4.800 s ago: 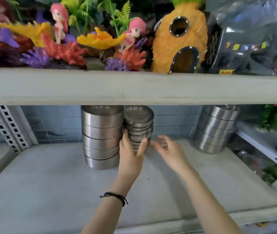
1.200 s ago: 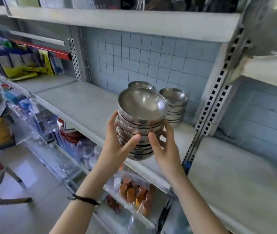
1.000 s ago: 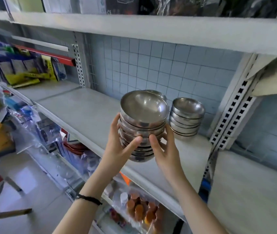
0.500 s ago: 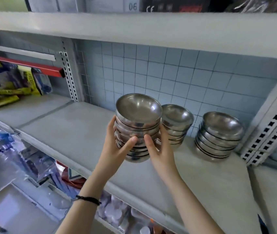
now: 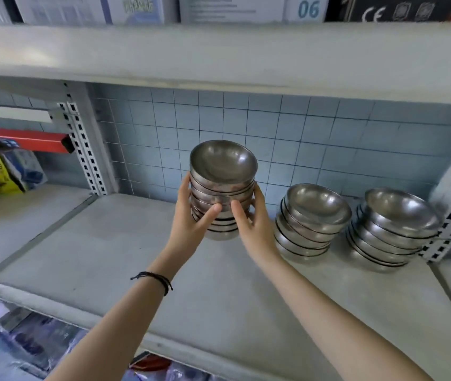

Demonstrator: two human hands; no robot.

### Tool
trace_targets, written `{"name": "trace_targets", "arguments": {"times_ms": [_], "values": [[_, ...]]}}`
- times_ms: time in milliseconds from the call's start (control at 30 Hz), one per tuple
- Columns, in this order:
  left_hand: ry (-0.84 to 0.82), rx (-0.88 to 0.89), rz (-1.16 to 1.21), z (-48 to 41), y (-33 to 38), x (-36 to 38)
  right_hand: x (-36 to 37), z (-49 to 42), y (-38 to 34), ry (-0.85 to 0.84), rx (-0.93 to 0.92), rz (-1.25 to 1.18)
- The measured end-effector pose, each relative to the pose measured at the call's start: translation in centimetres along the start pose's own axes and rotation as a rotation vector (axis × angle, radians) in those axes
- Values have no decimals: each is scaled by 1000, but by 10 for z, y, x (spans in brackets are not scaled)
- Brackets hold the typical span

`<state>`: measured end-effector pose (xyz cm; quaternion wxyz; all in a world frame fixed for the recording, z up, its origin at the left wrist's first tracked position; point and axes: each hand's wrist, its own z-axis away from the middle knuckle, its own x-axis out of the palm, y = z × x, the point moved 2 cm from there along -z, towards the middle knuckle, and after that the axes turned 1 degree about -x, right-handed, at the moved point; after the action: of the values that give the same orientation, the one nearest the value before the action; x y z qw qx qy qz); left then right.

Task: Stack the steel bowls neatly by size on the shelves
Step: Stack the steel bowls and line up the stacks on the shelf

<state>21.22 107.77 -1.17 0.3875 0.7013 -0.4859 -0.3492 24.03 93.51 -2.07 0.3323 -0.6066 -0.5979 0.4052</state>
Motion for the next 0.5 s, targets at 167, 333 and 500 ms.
{"name": "trace_targets", "arguments": {"times_ms": [167, 333, 500], "values": [[-15, -36, 1, -13, -33, 0, 8, -11, 28, 8, 60, 59], [-24, -63, -4, -14, -52, 4, 10, -11, 42, 20, 93, 99], [-32, -66, 15, -15, -57, 7, 9, -11, 44, 55, 89, 123]]}}
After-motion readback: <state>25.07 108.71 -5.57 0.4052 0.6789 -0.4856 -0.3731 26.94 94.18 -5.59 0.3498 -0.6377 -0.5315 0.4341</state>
